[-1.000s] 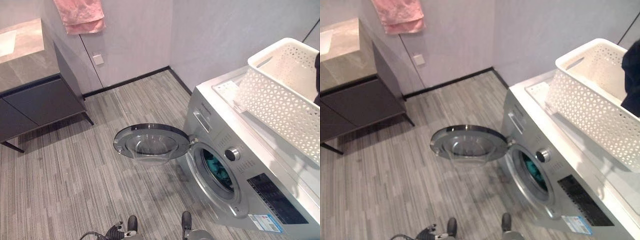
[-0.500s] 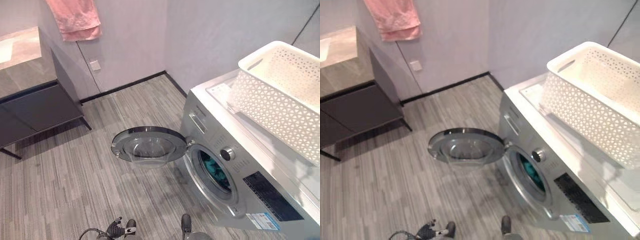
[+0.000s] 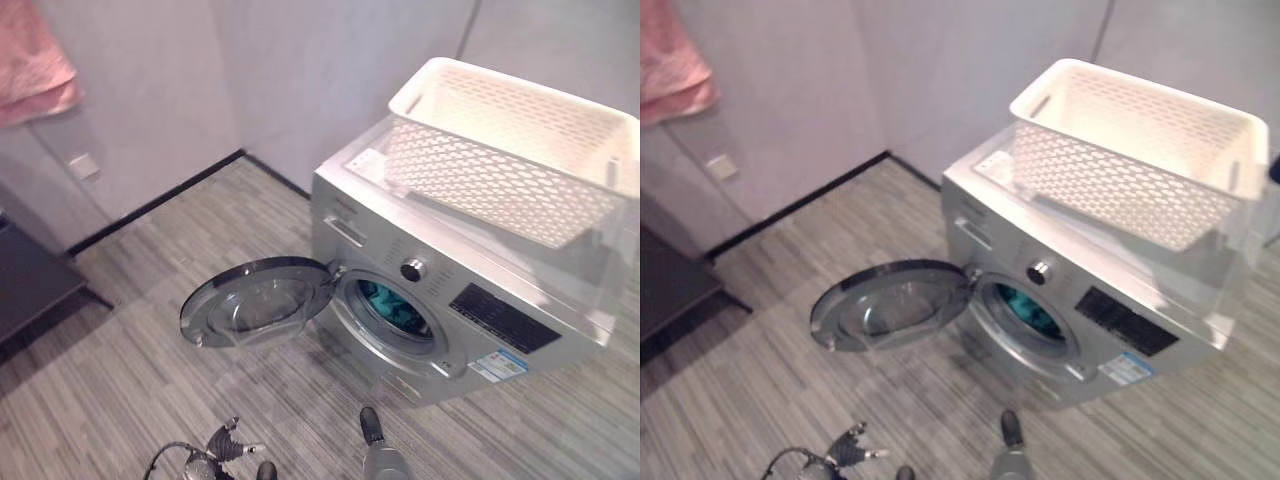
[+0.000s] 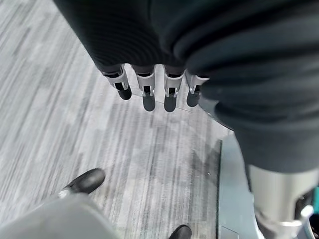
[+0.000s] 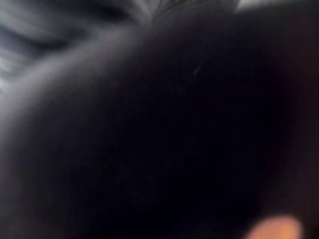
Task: Grab the laundry basket,head to the washer,open it,put in the laundry and shut it.
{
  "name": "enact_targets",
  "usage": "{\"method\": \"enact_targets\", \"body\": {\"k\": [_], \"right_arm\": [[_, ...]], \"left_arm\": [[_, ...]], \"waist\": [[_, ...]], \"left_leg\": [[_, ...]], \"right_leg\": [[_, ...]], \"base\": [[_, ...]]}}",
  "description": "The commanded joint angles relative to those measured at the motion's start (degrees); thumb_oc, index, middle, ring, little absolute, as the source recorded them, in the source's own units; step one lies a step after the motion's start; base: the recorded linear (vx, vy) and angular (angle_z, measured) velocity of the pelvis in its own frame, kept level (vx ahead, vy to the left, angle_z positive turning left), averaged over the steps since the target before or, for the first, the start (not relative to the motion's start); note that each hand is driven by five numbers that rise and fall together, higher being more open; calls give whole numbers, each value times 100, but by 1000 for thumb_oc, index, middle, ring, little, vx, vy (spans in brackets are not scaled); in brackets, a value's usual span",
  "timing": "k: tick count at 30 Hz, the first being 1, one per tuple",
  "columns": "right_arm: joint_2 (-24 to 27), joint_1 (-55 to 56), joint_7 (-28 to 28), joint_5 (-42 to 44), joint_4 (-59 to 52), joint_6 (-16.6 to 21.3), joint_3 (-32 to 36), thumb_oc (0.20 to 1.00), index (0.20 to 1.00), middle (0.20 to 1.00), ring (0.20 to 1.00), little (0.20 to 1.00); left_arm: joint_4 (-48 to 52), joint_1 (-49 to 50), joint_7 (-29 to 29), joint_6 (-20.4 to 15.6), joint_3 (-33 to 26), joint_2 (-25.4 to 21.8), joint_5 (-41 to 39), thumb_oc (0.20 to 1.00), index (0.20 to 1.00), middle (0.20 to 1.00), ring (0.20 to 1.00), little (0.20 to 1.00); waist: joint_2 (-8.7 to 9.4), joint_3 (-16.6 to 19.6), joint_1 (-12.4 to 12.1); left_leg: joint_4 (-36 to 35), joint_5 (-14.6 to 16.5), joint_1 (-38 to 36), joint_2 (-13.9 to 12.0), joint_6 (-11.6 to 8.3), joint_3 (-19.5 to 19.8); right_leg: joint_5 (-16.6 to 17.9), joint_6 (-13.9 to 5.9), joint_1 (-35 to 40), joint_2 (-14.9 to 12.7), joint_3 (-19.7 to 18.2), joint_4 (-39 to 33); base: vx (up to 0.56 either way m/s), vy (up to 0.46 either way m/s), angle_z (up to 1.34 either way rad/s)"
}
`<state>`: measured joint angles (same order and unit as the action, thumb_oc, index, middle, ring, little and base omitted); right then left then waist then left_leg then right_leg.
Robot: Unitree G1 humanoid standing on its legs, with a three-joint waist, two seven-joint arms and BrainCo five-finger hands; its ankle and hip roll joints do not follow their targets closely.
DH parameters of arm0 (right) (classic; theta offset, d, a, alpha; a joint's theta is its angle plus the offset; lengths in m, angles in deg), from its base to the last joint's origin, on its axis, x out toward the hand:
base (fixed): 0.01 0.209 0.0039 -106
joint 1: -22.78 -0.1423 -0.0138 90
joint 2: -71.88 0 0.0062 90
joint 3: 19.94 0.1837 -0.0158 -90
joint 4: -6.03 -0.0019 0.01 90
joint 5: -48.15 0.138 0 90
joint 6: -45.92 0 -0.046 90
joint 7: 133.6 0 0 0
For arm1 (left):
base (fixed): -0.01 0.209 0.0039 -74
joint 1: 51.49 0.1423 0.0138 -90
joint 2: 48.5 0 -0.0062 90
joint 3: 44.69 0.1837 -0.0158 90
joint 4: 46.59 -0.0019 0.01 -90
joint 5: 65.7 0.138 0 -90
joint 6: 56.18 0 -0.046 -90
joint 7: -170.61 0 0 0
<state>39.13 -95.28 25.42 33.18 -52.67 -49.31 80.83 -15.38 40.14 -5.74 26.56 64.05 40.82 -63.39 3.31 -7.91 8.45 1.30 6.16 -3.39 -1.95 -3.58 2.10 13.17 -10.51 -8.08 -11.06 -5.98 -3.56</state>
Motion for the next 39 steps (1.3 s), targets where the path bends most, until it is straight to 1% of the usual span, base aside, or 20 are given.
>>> {"method": "enact_targets", "body": {"k": [1, 4, 5, 6, 9, 10, 13, 15, 16, 19, 20, 23, 25, 29, 30, 31, 32, 34, 36, 39], "right_arm": [[-364, 902, -151, -71, -651, -29, 1168, 200, 200, 200, 200, 200], [-860, 1770, -31, -100, -1066, -23, 1757, 200, 200, 200, 200, 200], [-1335, 2469, 60, -40, -1327, 14, 2153, 200, 200, 200, 200, 200], [-1375, 2555, 75, -45, -1383, 7, 2227, 200, 200, 200, 200, 200], [-2303, 3488, 391, -285, -2140, 10, 2539, 200, 200, 200, 200, 200], [-2339, 3499, 401, -297, -2175, -3, 2542, 200, 200, 200, 200, 200], [-3039, 3664, 788, -244, -2243, 100, 1825, 200, 200, 200, 200, 200], [-3230, 3663, 892, -221, -2185, 151, 1572, 200, 200, 200, 200, 200], [-3560, 3648, 1144, 3, -2027, 310, 1017, 200, 200, 200, 200, 200], [-3771, 3728, 1383, 189, -1770, 449, 519, 200, 200, 200, 200, 200], [-3997, 3915, 1668, 264, -1687, 560, 124, 200, 200, 200, 200, 200], [-4200, 4053, 1896, 396, -1586, 673, -195, 200, 200, 200, 200, 200], [-4424, 3890, 2021, 563, -1249, 749, -784, 200, 200, 200, 200, 200], [-4679, 3544, 2085, 814, -1016, 849, -1481, 200, 200, 200, 200, 200], [-4742, 3364, 2082, 899, -880, 909, -1758, 200, 200, 200, 200, 200], [-4789, 3095, 2005, 1184, -799, 1012, -2204, 200, 200, 200, 200, 200], [-4808, 3071, 1996, 1194, -772, 1025, -2188, 200, 200, 200, 200, 200], [-4765, 2851, 1911, 1253, -798, 1124, -2535, 200, 200, 200, 200, 200], [-4696, 2608, 1788, 1337, -823, 1150, -2748, 200, 200, 200, 200, 200], [-4667, 2178, 1637, 1651, -817, 1191, -2991, 200, 200, 200, 200, 200]], "left_arm": [[526, -22, 10, -94, -5, -243, 74, 1000, 1000, 1000, 1000, 1000], [876, 87, -59, -83, 30, -435, 188, 1000, 1000, 1000, 1000, 1000], [1163, 145, -132, -88, 2, -552, 288, 1000, 1000, 1000, 1000, 1000], [1182, 156, -140, -80, 21, -576, 293, 1000, 1000, 1000, 1000, 1000], [1555, 228, -238, -85, -99, -742, 508, 1000, 1000, 1000, 1000, 1000], [1564, 238, -238, -82, -107, -762, 512, 1000, 1000, 1000, 1000, 1000], [2000, 342, -291, -93, -165, -937, 508, 1000, 1000, 1000, 1000, 1000], [2084, 390, -288, -100, -202, -988, 487, 1000, 1000, 1000, 1000, 1000], [2230, 379, -298, -156, -160, -1035, 477, 1000, 1000, 1000, 1000, 1000], [2433, 359, -359, -246, -58, -1171, 560, 1000, 1000, 1000, 1000, 1000], [2550, 272, -390, -352, 94, -1306, 758, 1000, 1000, 1000, 1000, 1000], [2765, 195, -394, -468, 292, -1486, 1021, 1000, 1000, 1000, 1000, 1000], [3130, 41, -459, -662, 737, -1803, 1335, 1000, 1000, 1000, 1000, 1000], [3593, -225, -586, -861, 1202, -2053, 1308, 1000, 1000, 1000, 1000, 1000], [3982, -413, -655, -1129, 1504, -2283, 1240, 1000, 1000, 1000, 1000, 1000], [4424, -891, -702, -1510, 2187, -2687, 1055, 1000, 1000, 1000, 1000, 1000], [4413, -940, -701, -1513, 2220, -2705, 1033, 1000, 1000, 1000, 1000, 1000], [4641, -1477, -671, -1677, 2821, -2879, 951, 1000, 1000, 1000, 1000, 1000], [4898, -1819, -577, -1688, 3073, -2914, 739, 1000, 1000, 1000, 1000, 1000], [4986, -2306, -462, -1648, 3296, -2733, 368, 1000, 1000, 1000, 1000, 1000]], "waist": [[-267, -10, -95], [-293, 34, -172], [-343, 57, -161], [-328, 69, -185], [-229, 205, -239], [-210, 213, -245], [-130, 267, -323], [-100, 267, -328], [-63, 231, -354], [-27, 201, -390], [-4, 166, -421], [24, 124, -447], [12, 41, -521], [11, -116, -597], [9, -205, -619], [-17, -319, -607], [-6, -325, -627], [1, -456, -634], [7, -608, -636], [3, -798, -646]], "left_leg": [[-255, 340, -205, -185, 261, 18], [-391, 189, -141, -178, 303, -85], [-466, 49, -53, -153, 339, -136], [-477, 47, -58, -154, 336, -135], [-589, -53, 69, -32, 274, -295], [-589, -55, 73, -31, 274, -305], [-601, -133, 228, -210, 185, -590], [-610, -155, 229, -254, 164, -640], [-620, -195, 261, -318, 134, -688], [-630, -226, 275, -350, 94, -671], [-630, -273, 328, -371, 35, -631], [-630, -319, 382, -399, -18, -567], [-630, -379, 445, -441, -66, -513], [-630, -451, 529, -488, -106, -459], [-630, -475, 571, -505, -130, -434], [-630, -520, 662, -539, -168, -433], [-630, -527, 679, -541, -170, -428], [-630, -596, 805, -580, -210, -433], [-630, -670, 948, -607, -240, -415], [-630, -790, 1160, -644, -271, -370]], "right_leg": [[-787, -184, -220, -402, 798, 921], [-971, -136, -117, -344, 817, 1349], [-1132, -96, -42, -228, 782, 1735], [-1153, -94, -53, -229, 781, 1760], [-1371, -69, 344, -148, 1016, 1646], [-1359, -70, 345, -147, 1010, 1625], [-1379, -113, 473, -129, 1194, 1055], [-1365, -102, 527, -109, 1205, 927], [-1441, -83, 589, -91, 1245, 738], [-1521, -70, 676, -59, 1308, 596], [-1574, -55, 754, -38, 1395, 457], [-1601, -25, 823, -14, 1497, 361], [-1598, -6, 835, 19, 1575, 318], [-1589, 23, 806, 67, 1614, 268], [-1574, 30, 791, 83, 1635, 231], [-1541, 26, 728, 105, 1638, 179], [-1533, 28, 715, 107, 1642, 174], [-1494, 34, 621, 139, 1646, 123], [-1454, 41, 498, 170, 1659, 112], [-1421, 67, 298, 214, 1694, 163]], "base": [[-136, 51, -81], [-134, 49, -69], [-54, 21, -65], [-62, 32, -34], [-52, -31, -16], [-60, -86, -27], [-62, -138, -26], [-40, -82, -24], [-61, -73, -6], [-43, -69, 2], [-24, -50, 4], [-30, -63, 18], [-37, -65, 17], [-60, -54, 20], [-164, -55, 6], [-137, -36, 0], [-128, -26, 5], [-122, -43, 8], [-165, -54, 9], [-143, -49, 11]]}}
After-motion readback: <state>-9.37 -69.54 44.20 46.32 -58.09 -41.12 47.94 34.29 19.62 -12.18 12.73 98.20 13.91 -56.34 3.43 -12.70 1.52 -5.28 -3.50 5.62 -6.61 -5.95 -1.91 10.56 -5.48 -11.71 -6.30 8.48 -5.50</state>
